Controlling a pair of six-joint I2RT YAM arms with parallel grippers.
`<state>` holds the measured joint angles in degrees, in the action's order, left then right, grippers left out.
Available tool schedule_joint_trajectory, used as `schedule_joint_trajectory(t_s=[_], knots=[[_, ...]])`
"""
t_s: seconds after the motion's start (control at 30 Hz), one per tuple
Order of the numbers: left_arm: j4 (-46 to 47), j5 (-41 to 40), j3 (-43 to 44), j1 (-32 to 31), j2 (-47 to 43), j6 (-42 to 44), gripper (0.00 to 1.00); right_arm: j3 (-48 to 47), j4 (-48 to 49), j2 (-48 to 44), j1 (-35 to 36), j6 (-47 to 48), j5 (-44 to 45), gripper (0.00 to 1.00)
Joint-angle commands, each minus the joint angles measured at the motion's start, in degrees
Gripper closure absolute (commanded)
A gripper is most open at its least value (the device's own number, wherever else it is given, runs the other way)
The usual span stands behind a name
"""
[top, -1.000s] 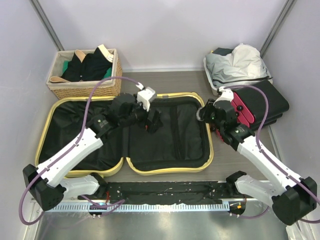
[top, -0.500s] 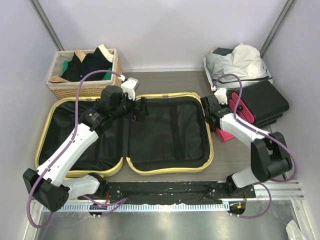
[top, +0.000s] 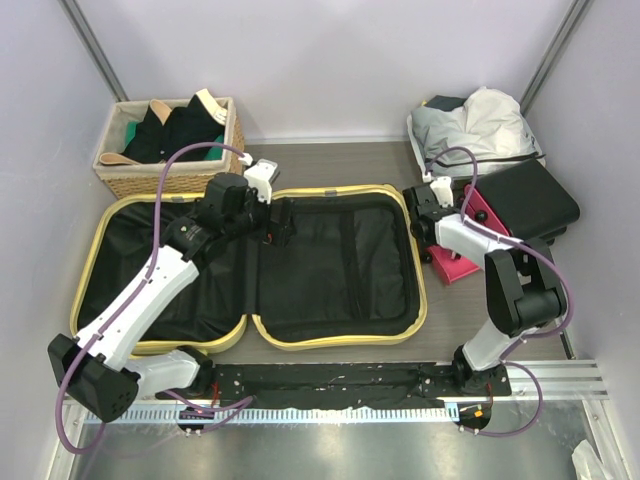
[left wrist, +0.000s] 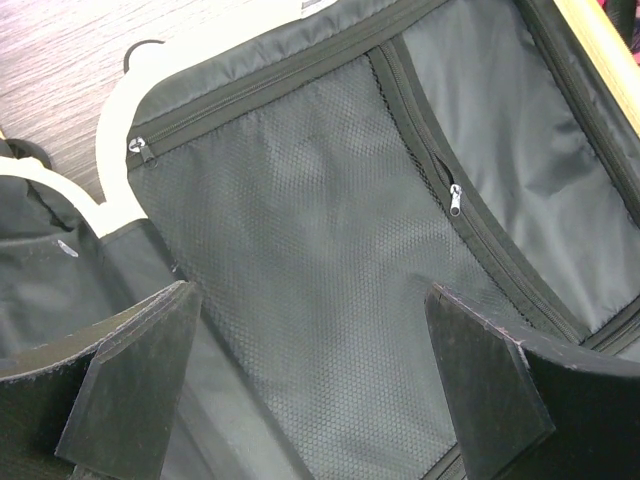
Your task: Open, take out, and arrange the luggage
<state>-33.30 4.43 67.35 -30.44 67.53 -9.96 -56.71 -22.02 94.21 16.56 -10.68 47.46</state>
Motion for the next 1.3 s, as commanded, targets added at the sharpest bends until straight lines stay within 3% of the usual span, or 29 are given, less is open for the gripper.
schedule_joint_trajectory(t_s=[0.0,0.07,0.17,0.2,0.3,0.5,0.6,0.87,1.1,1.27], knots=[[0.16,-0.56,-0.2,0.2,0.15,0.99,0.0,-1.92,0.23,-6.4,-0.38,-1.1,-4.74,0.23],[0.08,-0.73,-0.29,0.2,0.15,0.99,0.0,-1.3,-0.56,-9.29,-0.38,-2.15,-5.36,0.25],[0.08,-0.47,-0.29,0.11,-0.11,0.9,0.0,0.63,-2.24,-15.08,-0.38,-4.26,-6.77,0.34],[0.08,-0.38,-0.38,0.2,-0.2,0.82,0.0,1.94,-2.5,-16.5,-0.38,-4.87,-7.03,0.42],[0.34,0.23,-0.47,0.2,-0.47,0.55,0.0,4.75,-3.82,-21.51,-0.38,-7.42,-10.53,0.48],[0.69,1.72,-0.82,0.2,-1.08,-0.06,0.0,9.76,-5.93,-23.73,-0.3,-12.78,-19.59,0.62],[0.96,2.25,-0.99,0.2,-1.17,-0.33,0.0,11.52,-6.19,-23.11,-0.38,-14.01,-21.01,0.65],[0.96,2.78,-1.08,0.11,-1.34,-0.42,0.0,11.97,-6.99,-21.54,-0.91,-15.34,-14.51,0.71],[0.96,2.34,-1.17,0.2,-1.61,-0.15,0.0,8.72,-3.74,-13.28,-5.65,-12.97,-9.59,0.76],[1.22,2.87,-1.43,0.2,-1.08,-0.59,0.01,3.9,-1.71,-10.98,-7.33,-9.72,-12.3,0.77]])
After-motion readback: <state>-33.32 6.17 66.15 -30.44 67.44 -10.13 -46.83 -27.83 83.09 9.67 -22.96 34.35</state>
